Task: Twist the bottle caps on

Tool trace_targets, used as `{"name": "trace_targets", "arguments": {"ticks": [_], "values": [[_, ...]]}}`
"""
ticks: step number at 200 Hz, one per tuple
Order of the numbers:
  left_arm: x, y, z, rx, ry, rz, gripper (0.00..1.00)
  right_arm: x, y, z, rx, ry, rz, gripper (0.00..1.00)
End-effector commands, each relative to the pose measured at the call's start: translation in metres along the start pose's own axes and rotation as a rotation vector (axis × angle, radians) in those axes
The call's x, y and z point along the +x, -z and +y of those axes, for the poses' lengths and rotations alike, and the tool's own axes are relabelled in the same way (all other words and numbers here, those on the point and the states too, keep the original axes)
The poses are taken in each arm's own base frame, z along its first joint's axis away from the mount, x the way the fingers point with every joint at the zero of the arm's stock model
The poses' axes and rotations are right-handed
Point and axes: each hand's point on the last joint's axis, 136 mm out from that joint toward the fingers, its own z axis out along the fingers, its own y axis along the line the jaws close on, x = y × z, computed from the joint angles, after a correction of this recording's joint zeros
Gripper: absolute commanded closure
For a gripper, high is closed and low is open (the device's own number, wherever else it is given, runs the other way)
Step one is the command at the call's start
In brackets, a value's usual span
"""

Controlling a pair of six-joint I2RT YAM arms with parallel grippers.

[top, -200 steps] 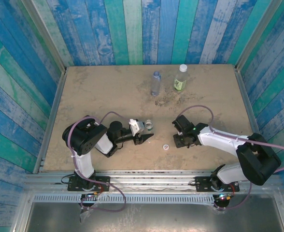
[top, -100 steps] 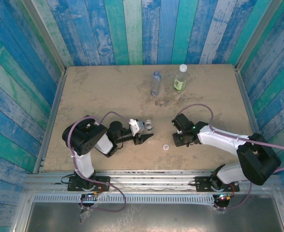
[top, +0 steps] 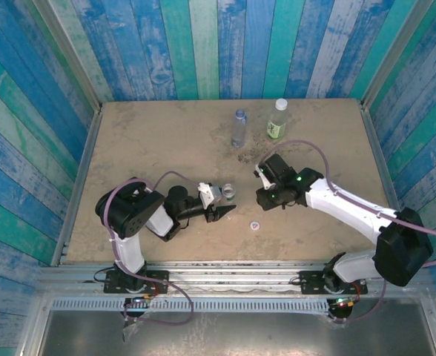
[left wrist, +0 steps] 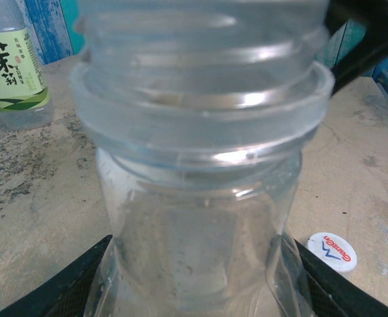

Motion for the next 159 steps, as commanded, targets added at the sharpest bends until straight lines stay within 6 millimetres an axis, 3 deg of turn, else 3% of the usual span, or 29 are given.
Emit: {"name": "trace_targets", "arguments": {"ticks": [1,35,68,106,159], "values": [[0.009,0.004,-0.002,-0.004,0.031,0.043,0.39,-0.002,0.021,0.015,-0.039,0.075,0.026,0.58],[0.010,0.004,-0.002,-0.002,0.031,0.045,0.39,-0.028,0.047,0.042,-0.094,0.133,-0.026,0.58],[0.009,0.004,-0.002,-0.004,0.038,0.038,0.39,-0.049,0.060,0.073,-0.154,0.188,-0.064,0.58],[0.010,0.005,-0.002,-0.002,0.033,0.042,0.39,-0.061,0.057,0.095,-0.171,0.251,-0.054,0.58],[0.011,0.005,-0.003,-0.001,0.025,0.051,0.39,-0.063,0.043,0.099,-0.159,0.282,-0.014,0.58]]}}
